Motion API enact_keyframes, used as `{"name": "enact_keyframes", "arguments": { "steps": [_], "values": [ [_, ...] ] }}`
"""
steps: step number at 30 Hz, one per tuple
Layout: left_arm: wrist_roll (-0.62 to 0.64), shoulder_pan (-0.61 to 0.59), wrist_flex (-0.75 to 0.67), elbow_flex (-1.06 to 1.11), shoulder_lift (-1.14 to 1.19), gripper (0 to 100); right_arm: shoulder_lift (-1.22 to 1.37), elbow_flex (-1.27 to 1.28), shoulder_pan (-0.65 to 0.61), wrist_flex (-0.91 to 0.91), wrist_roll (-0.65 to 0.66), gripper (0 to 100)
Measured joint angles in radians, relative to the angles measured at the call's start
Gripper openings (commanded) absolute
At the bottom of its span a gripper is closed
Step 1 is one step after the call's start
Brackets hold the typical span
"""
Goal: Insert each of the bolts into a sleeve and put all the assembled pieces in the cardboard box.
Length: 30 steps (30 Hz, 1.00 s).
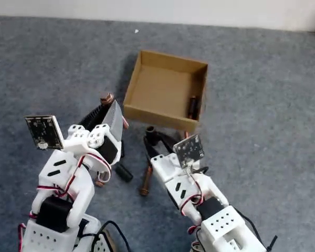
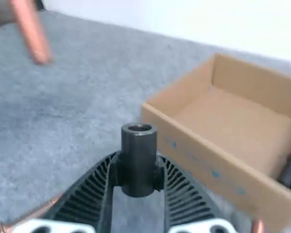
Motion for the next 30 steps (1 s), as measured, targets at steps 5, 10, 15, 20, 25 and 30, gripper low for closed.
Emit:
{"name": "enact_keyframes", "arguments": {
  "steps": [5, 10, 15, 20, 25, 30],
  "values": [
    [0.006, 0.037, -0.032, 0.055, -0.006, 1, 0.000, 0.000, -0.006, -0.049, 0.009, 0.5],
    [0.006, 0.117, -0.041, 0.063, -0.006, 1, 0.000, 0.000, -0.009, -0.049, 0.012, 0.5],
    [0.006, 0.121, -0.044, 0.063, -0.006, 1, 0.000, 0.000, -0.009, -0.049, 0.066, 0.5],
    [0.000, 0.126, -0.087, 0.063, -0.006, 1, 0.000, 0.000, -0.051, -0.049, 0.115, 0.5],
    [-0.009, 0.127, -0.115, 0.063, -0.006, 1, 0.000, 0.000, -0.074, -0.049, 0.155, 0.5],
    [-0.009, 0.127, -0.117, 0.083, -0.008, 1, 0.000, 0.000, -0.074, -0.049, 0.158, 0.5]
  ]
}}
